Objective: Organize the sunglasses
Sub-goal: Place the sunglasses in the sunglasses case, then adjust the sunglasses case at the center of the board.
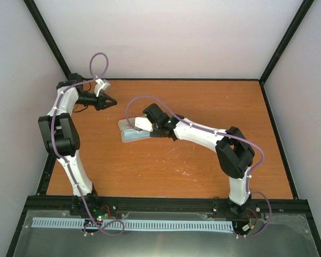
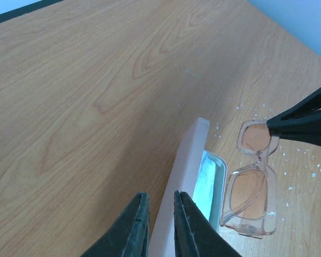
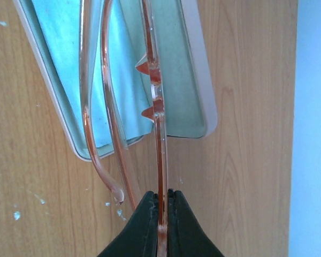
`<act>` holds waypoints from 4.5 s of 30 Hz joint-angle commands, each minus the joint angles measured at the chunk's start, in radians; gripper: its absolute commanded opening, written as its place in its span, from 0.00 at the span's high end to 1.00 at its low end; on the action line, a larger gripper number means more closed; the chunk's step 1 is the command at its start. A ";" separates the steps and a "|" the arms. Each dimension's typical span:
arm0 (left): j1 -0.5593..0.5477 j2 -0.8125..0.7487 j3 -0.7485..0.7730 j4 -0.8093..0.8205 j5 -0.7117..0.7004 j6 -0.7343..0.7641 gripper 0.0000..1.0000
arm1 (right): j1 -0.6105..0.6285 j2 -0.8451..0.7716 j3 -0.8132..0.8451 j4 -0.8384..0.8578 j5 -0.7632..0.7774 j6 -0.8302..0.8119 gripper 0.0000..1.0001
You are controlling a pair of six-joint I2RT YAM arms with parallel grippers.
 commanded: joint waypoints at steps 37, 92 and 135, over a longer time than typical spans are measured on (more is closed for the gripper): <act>0.007 -0.246 -0.294 0.251 0.062 -0.138 0.83 | 0.113 0.141 -0.323 0.859 0.266 -0.277 0.97; 0.008 -0.271 -0.362 0.347 0.087 -0.191 0.76 | 0.133 0.120 -0.403 0.837 0.315 -0.132 0.53; -0.151 0.089 0.008 0.156 -0.202 0.015 0.93 | -0.093 -0.087 -0.128 -0.141 -0.566 1.248 0.97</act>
